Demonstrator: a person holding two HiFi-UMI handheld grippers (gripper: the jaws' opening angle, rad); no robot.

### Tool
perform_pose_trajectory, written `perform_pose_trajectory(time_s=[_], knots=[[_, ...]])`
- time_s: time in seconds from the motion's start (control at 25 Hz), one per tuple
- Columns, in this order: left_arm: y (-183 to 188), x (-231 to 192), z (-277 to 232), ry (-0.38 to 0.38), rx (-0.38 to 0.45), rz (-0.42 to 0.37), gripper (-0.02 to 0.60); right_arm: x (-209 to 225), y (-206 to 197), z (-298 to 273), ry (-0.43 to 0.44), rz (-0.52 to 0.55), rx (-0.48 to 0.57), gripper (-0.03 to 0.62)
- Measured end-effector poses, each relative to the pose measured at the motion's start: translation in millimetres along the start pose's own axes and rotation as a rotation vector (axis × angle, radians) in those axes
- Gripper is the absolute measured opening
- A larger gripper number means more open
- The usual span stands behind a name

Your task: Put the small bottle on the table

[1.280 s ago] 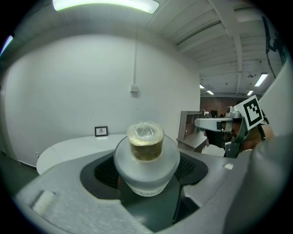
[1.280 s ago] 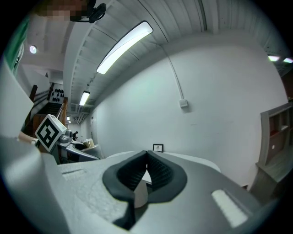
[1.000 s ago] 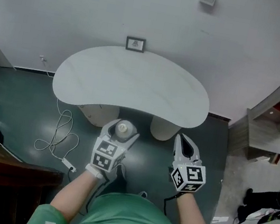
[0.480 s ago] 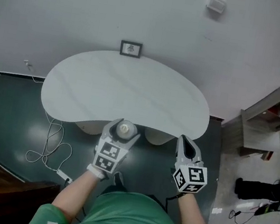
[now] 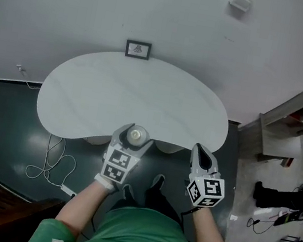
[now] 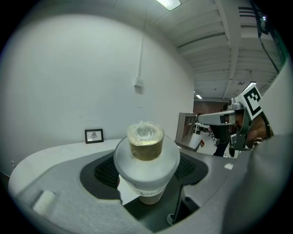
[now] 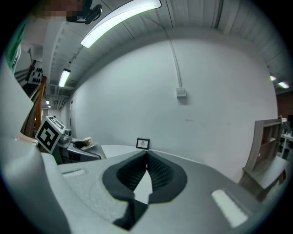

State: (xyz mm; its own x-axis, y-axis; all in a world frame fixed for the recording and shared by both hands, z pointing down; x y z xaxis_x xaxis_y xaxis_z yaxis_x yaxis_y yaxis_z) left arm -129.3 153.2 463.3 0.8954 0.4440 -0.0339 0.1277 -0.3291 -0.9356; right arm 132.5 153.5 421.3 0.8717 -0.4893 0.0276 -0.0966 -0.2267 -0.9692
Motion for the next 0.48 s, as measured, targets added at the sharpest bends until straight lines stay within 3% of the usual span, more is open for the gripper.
perform_pose_trajectory(time_s=[0.48], knots=[[21, -34, -69, 0.061, -0.036, -0.019, 0.347, 45, 1, -90, 0.083, -0.037, 0.004, -0.005]])
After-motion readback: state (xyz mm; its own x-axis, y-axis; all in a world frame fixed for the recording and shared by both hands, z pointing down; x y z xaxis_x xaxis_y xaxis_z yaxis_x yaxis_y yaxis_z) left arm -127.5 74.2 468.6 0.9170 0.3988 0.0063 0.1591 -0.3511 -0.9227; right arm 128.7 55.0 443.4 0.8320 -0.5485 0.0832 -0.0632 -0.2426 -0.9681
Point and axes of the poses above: the fingertips, and each gripper's own axes: z backward along the fingers, x to its right, y out of its top, the point moved 9 cm from there along z, backward along the fingers
